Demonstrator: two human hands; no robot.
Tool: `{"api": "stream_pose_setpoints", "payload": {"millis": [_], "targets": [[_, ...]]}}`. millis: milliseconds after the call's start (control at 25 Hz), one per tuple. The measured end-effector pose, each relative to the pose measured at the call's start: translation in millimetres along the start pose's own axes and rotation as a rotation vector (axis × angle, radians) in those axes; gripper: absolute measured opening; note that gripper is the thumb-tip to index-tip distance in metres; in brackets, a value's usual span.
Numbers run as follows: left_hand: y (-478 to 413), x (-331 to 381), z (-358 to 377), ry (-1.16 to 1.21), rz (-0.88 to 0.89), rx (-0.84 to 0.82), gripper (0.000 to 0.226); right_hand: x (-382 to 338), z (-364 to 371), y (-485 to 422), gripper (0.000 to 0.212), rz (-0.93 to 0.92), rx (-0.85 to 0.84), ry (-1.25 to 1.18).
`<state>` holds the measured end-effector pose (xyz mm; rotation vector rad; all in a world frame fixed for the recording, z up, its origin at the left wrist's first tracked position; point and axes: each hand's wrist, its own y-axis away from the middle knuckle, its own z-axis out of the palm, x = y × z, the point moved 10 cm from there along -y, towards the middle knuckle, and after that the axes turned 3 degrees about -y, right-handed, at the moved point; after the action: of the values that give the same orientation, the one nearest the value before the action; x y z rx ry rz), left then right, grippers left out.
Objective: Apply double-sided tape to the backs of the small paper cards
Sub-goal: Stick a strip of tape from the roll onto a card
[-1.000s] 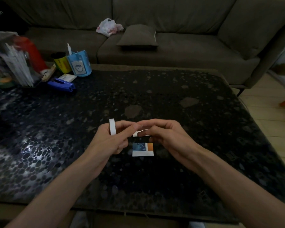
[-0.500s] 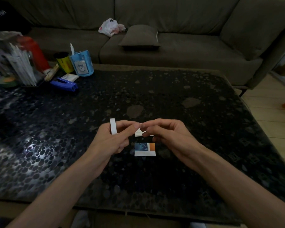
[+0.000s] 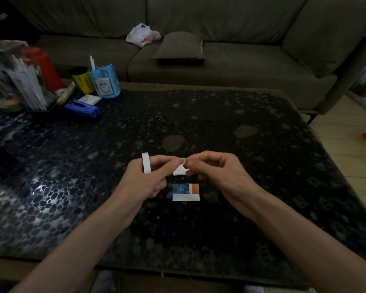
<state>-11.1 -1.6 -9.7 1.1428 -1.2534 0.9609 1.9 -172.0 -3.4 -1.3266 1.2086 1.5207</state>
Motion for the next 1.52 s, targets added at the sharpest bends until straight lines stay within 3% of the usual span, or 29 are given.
{"api": "stream_pose_setpoints", "payload": {"millis": [240, 1280, 1520], "targets": [[-2.0, -2.3, -1.0, 0.008, 0.008, -0.005, 0.044, -0.4, 15.7, 3.0, 0.03, 0.001, -0.115, -0.001], [2.2, -0.2, 2.4, -0.019, -0.008, -0.03, 0.042, -2.6, -5.1, 1.0, 0.008, -0.007, 0.084, 0.098], [-2.7, -8.7, 8.5, -0.069, -0.045, -0.037, 0.022, -2.1, -13.7, -2.4, 0.007, -0.041, 0.227, 0.226]]}}
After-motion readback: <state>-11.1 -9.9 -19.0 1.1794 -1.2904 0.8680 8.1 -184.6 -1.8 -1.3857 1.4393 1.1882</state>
